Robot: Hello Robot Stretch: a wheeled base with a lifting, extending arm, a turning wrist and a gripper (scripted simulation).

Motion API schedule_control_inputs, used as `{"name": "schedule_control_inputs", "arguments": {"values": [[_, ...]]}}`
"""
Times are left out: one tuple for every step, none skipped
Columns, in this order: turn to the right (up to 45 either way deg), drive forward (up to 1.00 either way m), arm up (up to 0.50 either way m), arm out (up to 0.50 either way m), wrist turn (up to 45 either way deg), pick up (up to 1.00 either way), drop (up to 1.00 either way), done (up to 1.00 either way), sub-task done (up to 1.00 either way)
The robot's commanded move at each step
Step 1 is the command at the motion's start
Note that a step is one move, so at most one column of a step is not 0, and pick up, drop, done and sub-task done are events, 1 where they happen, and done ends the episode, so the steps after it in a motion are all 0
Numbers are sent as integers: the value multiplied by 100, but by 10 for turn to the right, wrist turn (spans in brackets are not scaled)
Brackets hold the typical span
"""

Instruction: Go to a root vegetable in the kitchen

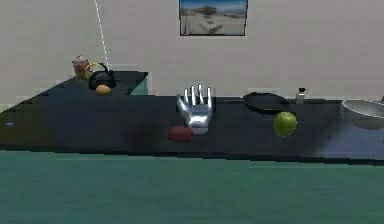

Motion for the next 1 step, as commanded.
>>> {"name": "schedule_control_inputs", "arguments": {"values": [[0, 0, 0, 0, 0, 0, 0, 100, 0]]}}
